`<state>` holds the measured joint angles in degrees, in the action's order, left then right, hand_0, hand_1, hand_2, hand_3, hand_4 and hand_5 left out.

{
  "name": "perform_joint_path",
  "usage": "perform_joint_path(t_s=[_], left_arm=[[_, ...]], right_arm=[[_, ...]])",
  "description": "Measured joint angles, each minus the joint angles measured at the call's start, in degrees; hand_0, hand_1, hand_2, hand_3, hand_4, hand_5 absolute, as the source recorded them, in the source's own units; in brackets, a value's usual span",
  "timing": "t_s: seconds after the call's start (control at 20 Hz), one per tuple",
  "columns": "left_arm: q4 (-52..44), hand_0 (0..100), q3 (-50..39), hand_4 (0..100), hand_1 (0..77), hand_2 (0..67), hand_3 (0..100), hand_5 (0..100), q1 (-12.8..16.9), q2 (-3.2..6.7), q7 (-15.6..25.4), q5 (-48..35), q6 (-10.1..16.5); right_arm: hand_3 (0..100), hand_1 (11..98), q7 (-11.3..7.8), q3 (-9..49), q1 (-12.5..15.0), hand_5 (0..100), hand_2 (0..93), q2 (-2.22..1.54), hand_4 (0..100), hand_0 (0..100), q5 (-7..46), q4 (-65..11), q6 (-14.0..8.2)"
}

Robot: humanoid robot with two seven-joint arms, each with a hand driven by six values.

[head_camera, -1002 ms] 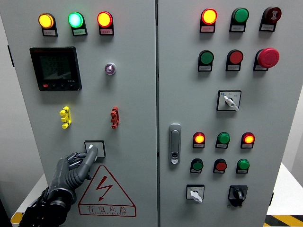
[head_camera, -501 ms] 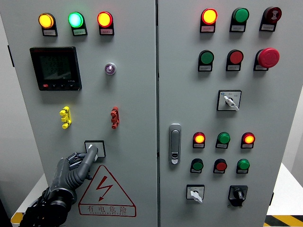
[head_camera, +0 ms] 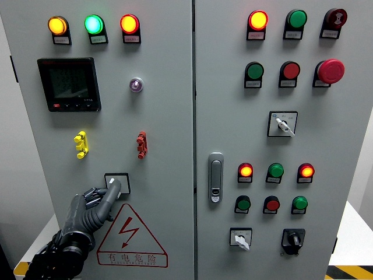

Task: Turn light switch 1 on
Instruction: 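Twist the rotary switch knob clockwise with the left hand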

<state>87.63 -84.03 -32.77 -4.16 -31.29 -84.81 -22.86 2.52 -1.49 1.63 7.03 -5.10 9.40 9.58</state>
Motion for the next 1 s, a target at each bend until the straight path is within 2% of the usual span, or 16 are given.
perform_joint_path(t_s=[0.4, 0.55, 0.65, 0.75, 1.0], left_arm=[[-0.01, 100, 0.09, 100, 60.5, 49.9, 96, 74, -0.07, 0.03, -0.01, 0.00, -0.01], [-0.01, 100, 0.10, 100, 54.1, 50.1, 97, 75, -0.09, 0.03, -0.01, 0.25, -0.08], [-0.01, 100, 0.10, 100, 45.7, 50.2, 97, 75, -0.09, 0.03, -0.01, 0.32, -0.09], [-0.01, 100, 0.10, 100, 41.9, 50.1, 97, 76, -0.10, -0.03, 0.03, 0.39, -0.18], [-0.01, 100, 0.11, 100, 37.8, 50.0, 98, 76, -0.12, -0.06, 0.11, 0.47, -0.27]], right_arm=[[11, 22.5, -0.03, 0.00, 0.04, 15, 0.0, 0.00, 23, 0, 0.00, 0.00, 0.00], [11, 22.5, -0.03, 0.00, 0.05, 15, 0.0, 0.00, 23, 0, 0.00, 0.00, 0.00], [11, 22.5, -0.03, 0.00, 0.04, 15, 0.0, 0.00, 23, 0, 0.00, 0.00, 0.00], [11, 22.6, -0.04, 0.00, 0.04, 15, 0.0, 0.00, 23, 0, 0.00, 0.00, 0.00], [11, 22.6, -0.03, 0.00, 0.03, 15, 0.0, 0.00, 23, 0, 0.00, 0.00, 0.00]])
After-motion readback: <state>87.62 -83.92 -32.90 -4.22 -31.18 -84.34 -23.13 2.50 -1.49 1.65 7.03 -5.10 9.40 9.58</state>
